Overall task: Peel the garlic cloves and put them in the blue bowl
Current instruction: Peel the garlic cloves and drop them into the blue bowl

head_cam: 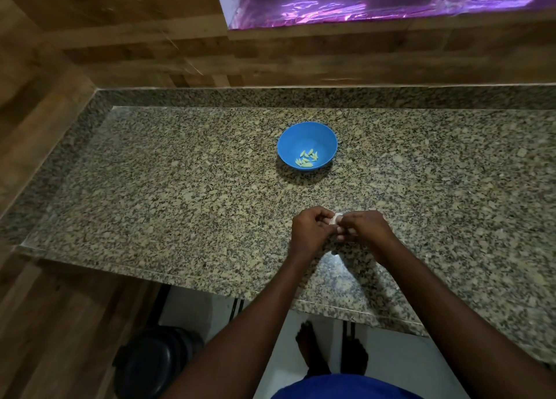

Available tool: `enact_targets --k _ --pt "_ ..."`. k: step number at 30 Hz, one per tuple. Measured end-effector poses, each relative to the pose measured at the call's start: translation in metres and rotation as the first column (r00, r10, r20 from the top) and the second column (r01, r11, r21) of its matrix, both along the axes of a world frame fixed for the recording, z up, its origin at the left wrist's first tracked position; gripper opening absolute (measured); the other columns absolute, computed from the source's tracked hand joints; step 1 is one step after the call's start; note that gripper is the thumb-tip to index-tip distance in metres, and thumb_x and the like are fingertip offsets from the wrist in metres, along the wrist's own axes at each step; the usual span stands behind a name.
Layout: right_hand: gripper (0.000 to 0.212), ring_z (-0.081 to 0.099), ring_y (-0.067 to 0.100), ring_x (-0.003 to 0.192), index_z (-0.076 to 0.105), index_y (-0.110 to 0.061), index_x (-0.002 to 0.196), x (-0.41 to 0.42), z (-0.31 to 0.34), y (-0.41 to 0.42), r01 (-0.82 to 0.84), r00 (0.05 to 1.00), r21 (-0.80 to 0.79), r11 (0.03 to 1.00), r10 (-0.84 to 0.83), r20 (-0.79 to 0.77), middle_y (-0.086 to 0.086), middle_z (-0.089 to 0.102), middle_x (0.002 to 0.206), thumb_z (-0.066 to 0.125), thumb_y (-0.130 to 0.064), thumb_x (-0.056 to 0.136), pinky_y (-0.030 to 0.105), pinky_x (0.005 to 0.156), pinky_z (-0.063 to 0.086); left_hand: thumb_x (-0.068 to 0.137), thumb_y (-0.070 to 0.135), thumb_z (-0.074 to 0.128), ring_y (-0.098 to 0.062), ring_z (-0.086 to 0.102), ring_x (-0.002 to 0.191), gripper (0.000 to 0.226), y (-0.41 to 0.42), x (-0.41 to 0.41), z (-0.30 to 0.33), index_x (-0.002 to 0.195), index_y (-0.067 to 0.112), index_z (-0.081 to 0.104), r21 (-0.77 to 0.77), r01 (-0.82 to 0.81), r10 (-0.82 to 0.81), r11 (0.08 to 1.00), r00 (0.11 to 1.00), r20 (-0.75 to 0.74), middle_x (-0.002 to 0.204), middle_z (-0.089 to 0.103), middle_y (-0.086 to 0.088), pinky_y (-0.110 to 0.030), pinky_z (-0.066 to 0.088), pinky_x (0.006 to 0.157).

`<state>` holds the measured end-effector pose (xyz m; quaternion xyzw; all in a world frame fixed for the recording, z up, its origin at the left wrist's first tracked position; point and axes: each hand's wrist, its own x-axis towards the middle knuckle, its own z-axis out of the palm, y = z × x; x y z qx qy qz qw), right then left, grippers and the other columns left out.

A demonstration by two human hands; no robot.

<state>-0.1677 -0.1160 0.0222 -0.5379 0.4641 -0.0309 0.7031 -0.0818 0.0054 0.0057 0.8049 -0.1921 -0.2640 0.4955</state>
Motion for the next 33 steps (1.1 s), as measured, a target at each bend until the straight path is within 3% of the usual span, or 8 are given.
enact_targets --k 4,9,20,23,25,27,30,33 --pt "0.006 0.069 0.026 0.06 0.07 0.013 0.083 0.003 0.003 -0.001 0.004 0.999 -0.027 1.0 -0.005 -0.036 0.025 0.071 0.076 0.066 0.01 0.081 0.033 0.058 0.06 0.074 0.006 0.086 -0.003 0.062 0.064 0.024 0.0 0.001 0.0 0.096 0.007 0.076 0.005 0.022 -0.022 1.0 1.0 0.015 0.08 0.073 -0.004 -0.017 0.054 0.064" --pt "0.014 0.068 0.032 0.063 0.07 0.014 0.084 0.009 0.003 -0.001 -0.002 0.996 -0.022 1.0 0.0 -0.088 0.03 0.072 0.082 0.059 0.012 0.076 0.05 0.079 0.06 0.078 0.002 0.079 -0.009 0.069 0.074 0.024 0.001 0.003 0.0 0.101 0.008 0.078 -0.01 0.04 -0.04 0.999 0.999 0.014 0.085 0.076 -0.008 -0.022 0.059 0.071" --pt "0.014 0.068 0.031 0.066 0.068 0.004 0.065 0.023 -0.004 0.005 0.072 0.971 -0.104 0.992 -0.093 -0.22 0.027 0.072 0.076 0.062 0.0 0.077 0.045 0.076 0.058 0.078 0.008 0.083 0.0 0.068 0.07 0.024 0.002 0.007 -0.005 0.101 0.012 0.079 -0.034 0.03 -0.032 0.999 0.998 -0.053 0.087 0.076 -0.004 -0.015 0.055 0.066" --pt "0.01 0.06 0.027 0.053 0.065 0.014 0.082 0.022 -0.005 0.006 0.069 0.977 -0.007 0.998 -0.069 -0.2 0.024 0.065 0.067 0.057 0.008 0.081 0.04 0.065 0.057 0.079 0.006 0.082 -0.001 0.068 0.066 0.022 0.004 0.009 -0.007 0.1 0.011 0.078 -0.052 -0.014 0.005 0.999 0.987 -0.16 0.085 0.075 -0.006 -0.018 0.056 0.062" --pt "0.009 0.057 0.025 0.049 0.06 0.016 0.087 0.02 -0.007 0.005 0.053 0.987 0.085 0.995 -0.039 -0.157 0.021 0.06 0.063 0.053 0.012 0.084 0.046 0.071 0.058 0.08 0.006 0.082 -0.003 0.067 0.064 0.02 0.007 0.01 -0.008 0.099 0.012 0.079 -0.044 -0.016 0.006 0.999 0.976 -0.218 0.083 0.074 -0.006 -0.019 0.056 0.059" --pt "0.008 0.055 0.023 0.045 0.058 0.013 0.084 0.019 -0.01 0.004 0.033 0.987 0.139 0.99 -0.011 -0.158 0.017 0.058 0.058 0.05 0.013 0.083 0.05 0.074 0.055 0.08 0.006 0.082 -0.005 0.068 0.066 0.021 0.008 0.012 -0.011 0.099 0.014 0.079 -0.029 0.015 -0.021 0.999 0.978 -0.207 0.084 0.074 -0.006 -0.02 0.055 0.06" --pt "0.011 0.049 0.02 0.036 0.053 0.006 0.084 0.021 -0.016 0.002 0.04 0.979 0.205 0.978 0.003 -0.202 0.011 0.052 0.049 0.043 0.009 0.082 0.041 0.062 0.046 0.082 0.003 0.077 -0.004 0.066 0.068 0.021 0.006 0.012 -0.012 0.101 0.012 0.078 -0.037 0.076 -0.081 0.996 0.983 -0.167 0.082 0.073 -0.006 -0.018 0.054 0.063" --pt "0.011 0.052 0.022 0.036 0.053 0.007 0.088 0.024 -0.017 0.0 0.074 0.977 0.209 0.975 -0.029 -0.212 0.015 0.055 0.055 0.043 0.01 0.084 0.045 0.07 0.053 0.085 0.004 0.073 -0.003 0.064 0.068 0.023 0.002 0.012 -0.011 0.106 0.014 0.076 -0.011 0.105 -0.106 0.994 0.986 -0.125 0.08 0.071 -0.004 -0.017 0.052 0.064"
